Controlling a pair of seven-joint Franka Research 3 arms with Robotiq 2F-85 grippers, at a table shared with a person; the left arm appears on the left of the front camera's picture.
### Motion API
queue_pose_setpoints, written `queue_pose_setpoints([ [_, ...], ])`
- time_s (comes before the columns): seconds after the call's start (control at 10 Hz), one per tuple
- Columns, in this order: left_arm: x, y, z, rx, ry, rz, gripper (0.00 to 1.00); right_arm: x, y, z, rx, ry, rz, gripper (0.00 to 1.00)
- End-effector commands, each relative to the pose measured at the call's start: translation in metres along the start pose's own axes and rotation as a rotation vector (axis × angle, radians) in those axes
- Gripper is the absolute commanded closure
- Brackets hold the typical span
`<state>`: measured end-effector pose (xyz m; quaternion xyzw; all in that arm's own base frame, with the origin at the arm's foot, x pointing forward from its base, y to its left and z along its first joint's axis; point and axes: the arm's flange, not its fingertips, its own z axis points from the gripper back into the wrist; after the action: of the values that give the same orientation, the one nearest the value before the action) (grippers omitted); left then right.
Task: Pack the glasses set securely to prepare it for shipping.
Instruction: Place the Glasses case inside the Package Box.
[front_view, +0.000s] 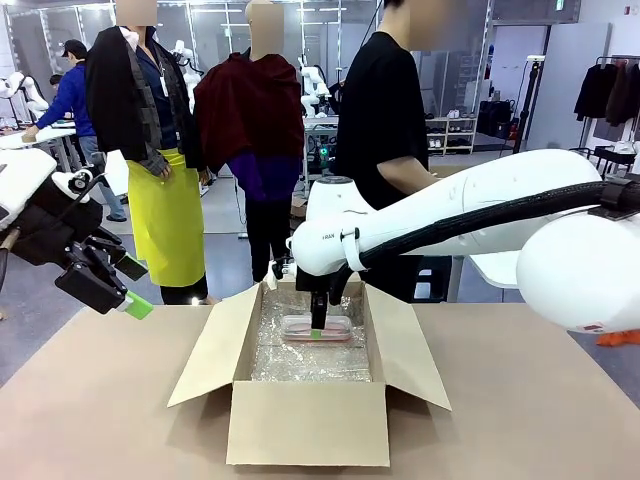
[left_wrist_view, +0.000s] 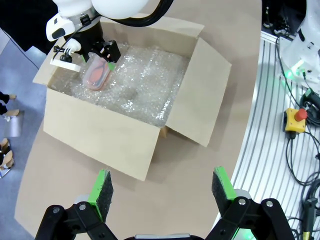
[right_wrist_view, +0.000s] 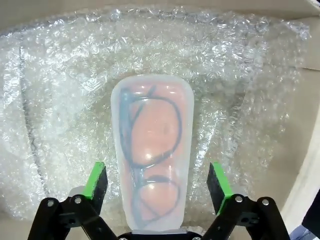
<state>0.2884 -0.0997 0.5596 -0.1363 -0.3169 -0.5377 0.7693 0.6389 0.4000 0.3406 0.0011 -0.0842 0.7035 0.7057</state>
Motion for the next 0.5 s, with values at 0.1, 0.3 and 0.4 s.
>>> queue_pose_setpoints([
  [0.1,0.001,0.0,0.001,-0.004,-0.017,0.005,0.0,0.0,0.0,0.0,0.0,0.0,0.0,0.0],
  [0.3,0.001,0.0,0.001,-0.004,-0.017,0.005,0.0,0.0,0.0,0.0,0.0,0.0,0.0,0.0],
  [0.4,0.001,0.0,0.001,-0.004,-0.017,0.005,0.0,0.0,0.0,0.0,0.0,0.0,0.0,0.0],
])
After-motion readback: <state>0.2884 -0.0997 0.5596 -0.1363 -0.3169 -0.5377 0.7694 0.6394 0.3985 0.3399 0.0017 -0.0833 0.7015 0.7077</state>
